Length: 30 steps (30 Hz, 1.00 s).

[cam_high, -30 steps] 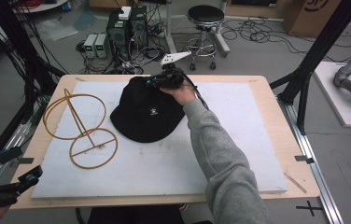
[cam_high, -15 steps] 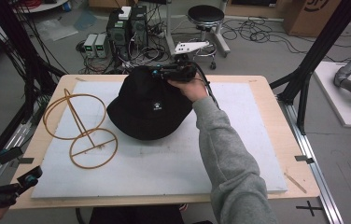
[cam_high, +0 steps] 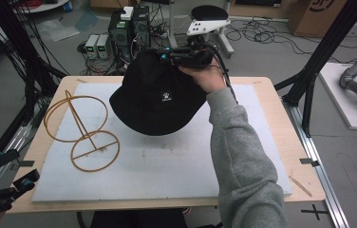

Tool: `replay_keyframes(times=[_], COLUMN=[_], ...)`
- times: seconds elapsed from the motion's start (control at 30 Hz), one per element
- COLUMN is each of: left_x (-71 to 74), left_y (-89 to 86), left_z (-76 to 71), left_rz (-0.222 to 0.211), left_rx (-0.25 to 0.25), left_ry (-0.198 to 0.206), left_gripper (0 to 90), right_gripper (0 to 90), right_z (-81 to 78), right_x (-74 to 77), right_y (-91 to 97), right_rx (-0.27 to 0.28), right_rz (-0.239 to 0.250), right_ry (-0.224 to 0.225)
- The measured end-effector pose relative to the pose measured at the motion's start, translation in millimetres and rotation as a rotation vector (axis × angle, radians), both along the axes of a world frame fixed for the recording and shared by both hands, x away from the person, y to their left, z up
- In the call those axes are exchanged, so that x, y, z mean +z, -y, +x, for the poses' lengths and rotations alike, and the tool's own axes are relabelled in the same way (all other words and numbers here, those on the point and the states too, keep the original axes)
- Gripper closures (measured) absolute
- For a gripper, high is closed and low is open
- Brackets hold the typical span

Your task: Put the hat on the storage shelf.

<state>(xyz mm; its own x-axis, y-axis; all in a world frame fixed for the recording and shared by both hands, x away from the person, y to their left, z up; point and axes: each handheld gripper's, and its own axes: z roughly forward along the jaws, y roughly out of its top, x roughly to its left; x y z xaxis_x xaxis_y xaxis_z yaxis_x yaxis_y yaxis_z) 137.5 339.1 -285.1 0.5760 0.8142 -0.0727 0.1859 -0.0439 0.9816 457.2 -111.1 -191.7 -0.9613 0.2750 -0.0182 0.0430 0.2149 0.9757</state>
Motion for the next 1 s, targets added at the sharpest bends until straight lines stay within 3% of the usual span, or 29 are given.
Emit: replay_keyframes(times=[0.2,0.23,0.47,0.67,0.7,1.0], left_x=[0.5,0.6,1.5,0.9,1.0,7.1], left_y=[-2.4,-2.9,-5.4,-7.5,-9.1,-10.0], left_z=[-1.0,-1.2,-2.8,-2.7,-2.9,-8.8], left_rz=[-0.014,-0.014,-0.023,-0.028,-0.026,-0.038], left_rx=[-0.001,-0.003,-0.002,0.003,0.006,-0.013], left_ry=[0.006,0.006,0.012,0.009,0.008,0.034], left_gripper=[15.0,15.0,15.0,15.0,15.0,15.0], right_gripper=[88.1,88.1,88.1,88.1,88.0,88.0], right_z=[-10.8,-15.9,-32.8,-41.2,-42.9,-42.4], right_x=[19.6,29.6,59.7,74.4,77.7,73.3], right_y=[6.2,6.7,-4.1,-26.7,-40.6,-99.4], right_rx=[0.032,0.044,0.134,0.201,0.225,0.309], right_rz=[0.051,0.067,0.103,0.115,0.114,0.093], right_ry=[0.006,0.021,0.048,0.061,0.071,0.075])
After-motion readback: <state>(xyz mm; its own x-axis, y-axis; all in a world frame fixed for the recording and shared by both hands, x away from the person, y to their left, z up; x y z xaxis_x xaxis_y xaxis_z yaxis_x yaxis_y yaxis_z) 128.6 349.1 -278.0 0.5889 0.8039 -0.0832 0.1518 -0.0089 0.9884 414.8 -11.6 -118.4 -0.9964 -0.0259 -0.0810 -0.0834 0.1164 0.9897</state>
